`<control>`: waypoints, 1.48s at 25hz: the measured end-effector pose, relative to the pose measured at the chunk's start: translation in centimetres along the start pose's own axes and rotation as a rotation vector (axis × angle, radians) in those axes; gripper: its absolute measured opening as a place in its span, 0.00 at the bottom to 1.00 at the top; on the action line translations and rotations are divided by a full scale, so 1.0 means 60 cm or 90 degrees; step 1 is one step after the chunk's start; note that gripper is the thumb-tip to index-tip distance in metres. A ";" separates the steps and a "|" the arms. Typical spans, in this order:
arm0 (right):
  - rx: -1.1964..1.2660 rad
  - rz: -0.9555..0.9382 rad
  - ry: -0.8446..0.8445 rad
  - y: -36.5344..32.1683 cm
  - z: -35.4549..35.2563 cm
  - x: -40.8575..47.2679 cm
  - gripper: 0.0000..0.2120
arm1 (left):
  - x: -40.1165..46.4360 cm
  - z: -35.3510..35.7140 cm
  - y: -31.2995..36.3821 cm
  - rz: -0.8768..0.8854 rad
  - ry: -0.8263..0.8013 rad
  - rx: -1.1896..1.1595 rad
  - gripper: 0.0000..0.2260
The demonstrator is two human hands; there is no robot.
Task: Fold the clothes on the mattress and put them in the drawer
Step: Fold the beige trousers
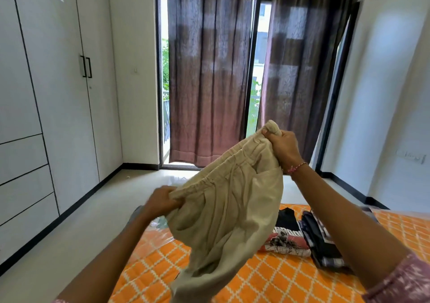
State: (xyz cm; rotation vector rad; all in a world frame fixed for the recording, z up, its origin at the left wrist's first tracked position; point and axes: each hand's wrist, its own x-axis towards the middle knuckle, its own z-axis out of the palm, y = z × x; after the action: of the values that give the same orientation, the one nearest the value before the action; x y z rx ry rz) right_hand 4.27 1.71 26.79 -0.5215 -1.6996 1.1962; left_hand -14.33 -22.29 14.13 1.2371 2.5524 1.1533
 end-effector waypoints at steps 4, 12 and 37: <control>-0.023 0.087 -0.090 0.024 -0.038 0.013 0.15 | 0.038 -0.132 0.034 -0.009 0.144 -0.179 0.10; 0.100 0.112 -0.243 -0.040 -0.066 0.070 0.07 | 0.043 -0.200 0.056 -0.047 0.215 -0.703 0.03; -0.017 0.038 -0.456 -0.145 0.143 -0.025 0.12 | 0.079 -0.107 0.267 0.009 0.213 -0.593 0.19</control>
State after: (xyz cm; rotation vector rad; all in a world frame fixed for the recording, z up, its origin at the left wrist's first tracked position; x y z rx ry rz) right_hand -1.08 -7.28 33.31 -0.1533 -2.3079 1.5155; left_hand -9.59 -16.55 30.39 0.8451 1.7018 2.3001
